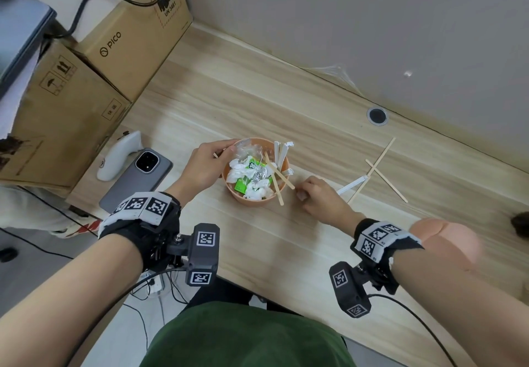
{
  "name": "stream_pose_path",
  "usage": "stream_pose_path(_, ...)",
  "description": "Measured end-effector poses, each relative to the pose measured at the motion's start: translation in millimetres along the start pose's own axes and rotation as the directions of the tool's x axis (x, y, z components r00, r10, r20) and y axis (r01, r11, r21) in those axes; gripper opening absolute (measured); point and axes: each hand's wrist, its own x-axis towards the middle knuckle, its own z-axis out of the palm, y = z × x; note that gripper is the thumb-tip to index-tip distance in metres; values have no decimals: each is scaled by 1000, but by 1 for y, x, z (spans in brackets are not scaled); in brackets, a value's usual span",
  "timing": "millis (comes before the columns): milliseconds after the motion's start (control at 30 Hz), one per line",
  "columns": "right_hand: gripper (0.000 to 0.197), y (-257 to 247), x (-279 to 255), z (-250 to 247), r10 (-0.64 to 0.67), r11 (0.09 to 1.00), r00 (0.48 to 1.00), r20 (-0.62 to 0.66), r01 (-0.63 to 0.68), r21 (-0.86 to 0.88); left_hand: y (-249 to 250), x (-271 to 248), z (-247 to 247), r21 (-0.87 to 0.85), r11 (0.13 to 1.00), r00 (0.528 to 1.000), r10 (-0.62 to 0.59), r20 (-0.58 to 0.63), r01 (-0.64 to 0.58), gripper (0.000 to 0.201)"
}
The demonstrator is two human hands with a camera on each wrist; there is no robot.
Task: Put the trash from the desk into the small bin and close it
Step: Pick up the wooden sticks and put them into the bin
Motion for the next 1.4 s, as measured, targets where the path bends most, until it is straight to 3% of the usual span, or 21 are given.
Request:
stream_pose_path(267, 22, -6, 3, 2, 151, 988, 988, -12, -151, -19, -1, -5, 0, -3, 1000, 1000, 6, -12, -6, 27)
stream_pose_path(367, 17, -10, 0, -18, 259, 950, 950, -175, -218, 223, 0, -5, -1, -12, 1000, 1000, 11, -10, -11, 27)
stream_pose_path(467, 4, -34, 2, -69, 303, 845, 878, -370, -67, 531, 2, -7, 0, -19, 1000, 1000, 18, -8, -19, 27)
stream_pose_path(567, 6, -77, 5, -119, 40, 885, 890, -455, 179, 429, 3, -8, 2, -22, 999, 1000, 28, -7, -28, 28)
stream_pose_path(633, 2, -103, 6, -128, -197, 936, 934, -298, 270, 226, 1, -8, 2, -9, 999, 999, 36, 3, -36, 27)
stream_pose_path(667, 9, -111, 6, -127, -275, 942, 942, -194, 304, 140, 1, -8, 1, -2, 999, 999, 42, 10, -42, 28)
stream_pose_path(733, 21, -114, 4, -122, -300, 944, 950, -90, 309, 113, -1, -7, 0, 13, 999, 999, 51, 19, -51, 29)
stream_pose_path(800, 23, -101, -3, -121, -199, 935, 963, -181, 242, 258, -3, -7, -1, 15, 999, 999, 48, 14, -48, 29)
stream_pose_path(900, 26, -53, -18, -112, 80, 913, 933, -350, 72, 403, -5, -7, 1, -5, 999, 999, 42, 7, -42, 26)
stream_pose_path(967, 36, -7, -31, -93, 286, 923, 910, -301, -176, 343, -4, -8, 3, -15, 999, 999, 50, 3, -50, 24)
stream_pose_path(1067, 48, 52, -54, -59, 540, 835, 818, -198, -491, 248, -3, -8, 3, -6, 999, 999, 51, 2, -51, 18)
stream_pose_path(1267, 72, 91, -76, -32, 713, 688, 692, -110, -662, 297, 4, -9, 1, 8, 999, 999, 42, 20, -42, 17)
stream_pose_path(1400, 81, 91, -65, -35, 698, 697, 708, -110, -636, 330, 3, -10, 1, 8, 1000, 1000, 26, 16, -26, 16)
